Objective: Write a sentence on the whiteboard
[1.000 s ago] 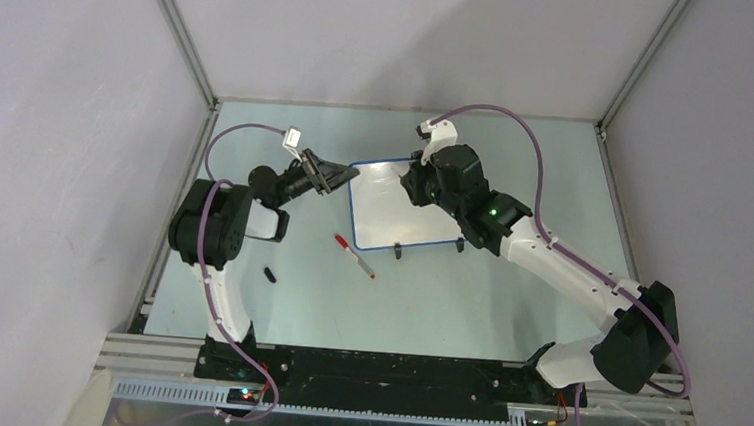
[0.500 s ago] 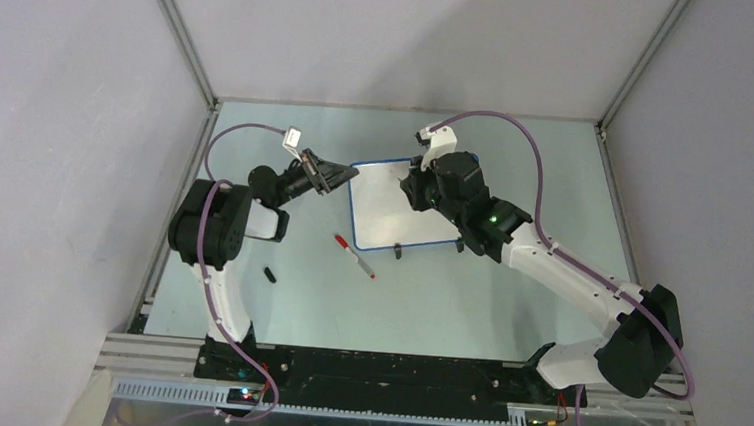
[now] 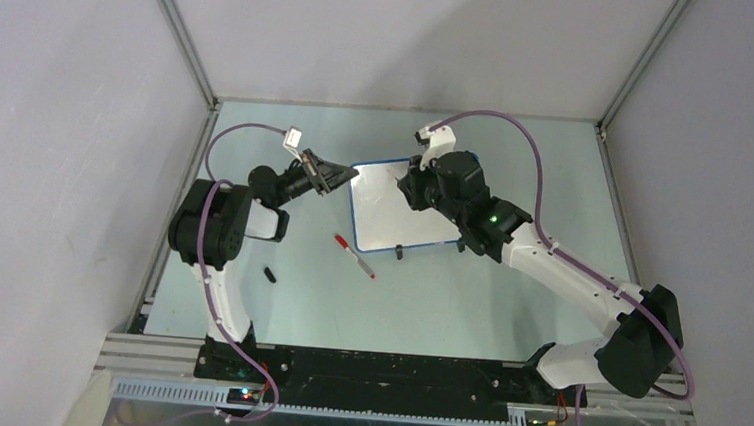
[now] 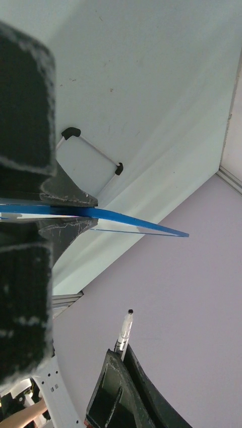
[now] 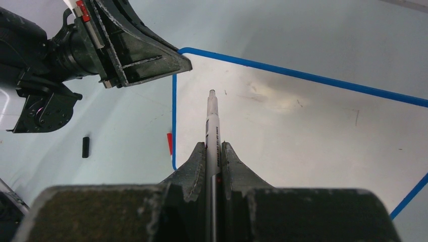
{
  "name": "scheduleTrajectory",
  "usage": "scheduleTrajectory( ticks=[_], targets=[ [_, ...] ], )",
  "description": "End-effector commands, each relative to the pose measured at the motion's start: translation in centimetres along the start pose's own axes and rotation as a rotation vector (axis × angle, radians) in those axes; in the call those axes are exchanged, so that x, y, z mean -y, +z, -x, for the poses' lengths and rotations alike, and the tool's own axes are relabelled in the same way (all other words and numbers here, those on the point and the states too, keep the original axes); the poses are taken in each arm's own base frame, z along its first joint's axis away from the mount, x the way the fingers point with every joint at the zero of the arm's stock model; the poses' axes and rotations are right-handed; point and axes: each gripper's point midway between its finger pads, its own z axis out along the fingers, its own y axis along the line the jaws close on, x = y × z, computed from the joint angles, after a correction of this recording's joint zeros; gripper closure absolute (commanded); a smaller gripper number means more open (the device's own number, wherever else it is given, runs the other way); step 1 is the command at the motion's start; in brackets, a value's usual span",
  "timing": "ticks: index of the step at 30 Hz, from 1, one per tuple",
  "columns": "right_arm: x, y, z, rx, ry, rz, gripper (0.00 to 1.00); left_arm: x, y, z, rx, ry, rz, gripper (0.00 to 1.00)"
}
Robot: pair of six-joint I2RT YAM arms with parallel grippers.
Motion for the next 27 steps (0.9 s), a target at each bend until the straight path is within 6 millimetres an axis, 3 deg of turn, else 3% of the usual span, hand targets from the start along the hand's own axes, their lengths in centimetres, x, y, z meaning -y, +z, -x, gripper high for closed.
scheduleTrajectory(
  ticks=[1,10,19,27],
  targets=[
    [-1.6,-0.1,1.6,0.048,-0.019,0.052,1.00,1.8,0.6,1.5,0.014,0.083,-0.067,0.94],
    [-3.2,1.5,0.4,-0.043,-0.067,0.033,1.00,1.9,0.6,1.4,0.011,0.089,-0.070,1.00],
    [-3.4,2.7,-0.1,-0.098,-0.079,0.006,1.00,1.9,0.6,1.5,0.014,0.101,-0.070,0.87],
    [-3.4,3.7,-0.4,-0.139,-0.087,-0.020,1.00,2.0,0.6,1.6,0.017,0.101,-0.070,0.83]
  ],
)
